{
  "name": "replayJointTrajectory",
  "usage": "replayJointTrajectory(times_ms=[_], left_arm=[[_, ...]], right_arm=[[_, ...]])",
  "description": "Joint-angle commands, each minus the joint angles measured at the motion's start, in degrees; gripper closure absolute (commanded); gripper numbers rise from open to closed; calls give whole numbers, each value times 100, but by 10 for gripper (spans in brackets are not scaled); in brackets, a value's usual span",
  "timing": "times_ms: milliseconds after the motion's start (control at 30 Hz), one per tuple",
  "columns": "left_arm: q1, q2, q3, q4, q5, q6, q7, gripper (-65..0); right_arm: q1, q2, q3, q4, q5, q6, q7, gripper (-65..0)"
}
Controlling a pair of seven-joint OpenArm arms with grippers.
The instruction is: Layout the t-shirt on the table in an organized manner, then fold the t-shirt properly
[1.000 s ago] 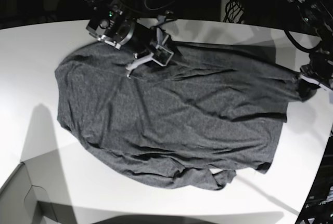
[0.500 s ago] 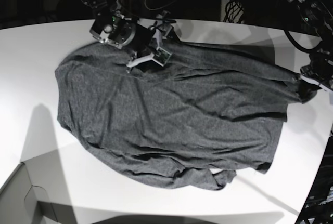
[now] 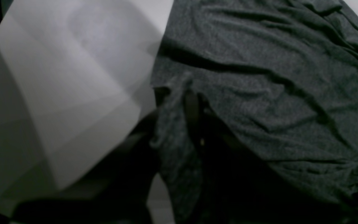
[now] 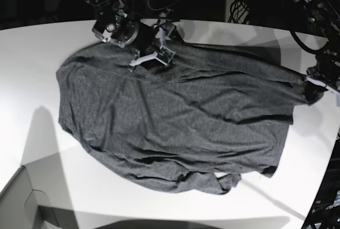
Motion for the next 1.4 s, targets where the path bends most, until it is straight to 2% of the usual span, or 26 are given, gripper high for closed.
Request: replayJointTrajectory(times_ms=[0, 100, 200, 533, 867, 933, 1167, 1367], left_arm=[[-78, -88, -16, 75, -81, -10, -130, -1], [-78, -88, -16, 75, -81, -10, -130, -1], [-78, -88, -16, 75, -81, -10, -130, -1], [-78, -88, -16, 75, -81, -10, -130, -1], [-78, -79, -16, 75, -90, -10, -130, -1], [-78, -79, -16, 75, -99, -10, -130, -1], [-69, -61, -16, 75, -107, -10, -130, -1], [-78, 88, -16, 84, -107, -10, -130, -1]], right_arm=[[13, -18, -10, 11, 111, 21, 148, -329], [-4, -18, -10, -95, 111, 21, 148, -326], [-13, -18, -10, -103, 111, 21, 148, -280], [5, -1, -10, -59, 111, 21, 148, -3], [31, 114, 52, 459, 111, 21, 139, 0], [48, 87, 228, 503, 120, 21, 139, 0], [479, 52, 641, 749, 129, 21, 122, 0], [796, -36, 808, 723, 129, 21, 113, 0]])
